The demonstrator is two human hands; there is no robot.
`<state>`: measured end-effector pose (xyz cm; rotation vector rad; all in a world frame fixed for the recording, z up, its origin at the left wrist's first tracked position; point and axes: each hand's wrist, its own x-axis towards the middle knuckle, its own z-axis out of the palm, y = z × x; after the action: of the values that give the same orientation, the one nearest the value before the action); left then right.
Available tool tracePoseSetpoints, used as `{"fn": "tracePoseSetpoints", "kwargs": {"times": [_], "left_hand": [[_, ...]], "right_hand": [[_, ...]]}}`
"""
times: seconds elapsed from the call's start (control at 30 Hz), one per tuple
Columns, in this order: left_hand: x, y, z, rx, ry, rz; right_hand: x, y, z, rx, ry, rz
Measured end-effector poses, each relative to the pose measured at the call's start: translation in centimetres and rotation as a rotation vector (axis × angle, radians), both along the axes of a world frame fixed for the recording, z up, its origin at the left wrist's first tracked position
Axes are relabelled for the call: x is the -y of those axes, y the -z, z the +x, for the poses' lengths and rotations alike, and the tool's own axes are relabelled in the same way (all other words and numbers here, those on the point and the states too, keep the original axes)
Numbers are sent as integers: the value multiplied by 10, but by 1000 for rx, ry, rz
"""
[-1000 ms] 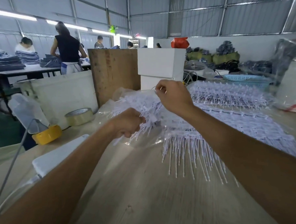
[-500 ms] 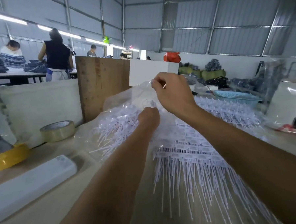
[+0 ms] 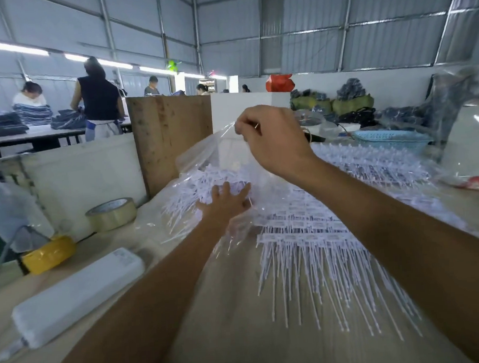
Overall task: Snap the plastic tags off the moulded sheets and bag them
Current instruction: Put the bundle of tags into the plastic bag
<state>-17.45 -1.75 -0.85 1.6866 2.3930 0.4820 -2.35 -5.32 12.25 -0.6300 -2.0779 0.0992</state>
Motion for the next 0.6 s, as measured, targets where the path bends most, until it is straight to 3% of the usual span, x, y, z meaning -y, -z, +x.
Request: {"fn": "tracePoseSetpoints", "kwargs": {"times": [0.07,0.13,0.23,0.37,0.47,0.6], "left_hand": [[-7,2,-1,72,-12,52],[-14,8,-8,-12,-15,61],[-28,20,-17,-199,-51,150],[-51,24,-17,-264,-107,149],[-62,28,-11,-254,-175,130],[-60,16,-15,-150,-82,79]], "right_hand": [[3,-1,3,79,-4,62],[0,-1,7,114,-8,99],[-6,-4,14,-4,-37,84],[-1,0,12,-13,-73,116],[2,9,7,15,-87,147],[-8,9,14,-4,-52,67]]}}
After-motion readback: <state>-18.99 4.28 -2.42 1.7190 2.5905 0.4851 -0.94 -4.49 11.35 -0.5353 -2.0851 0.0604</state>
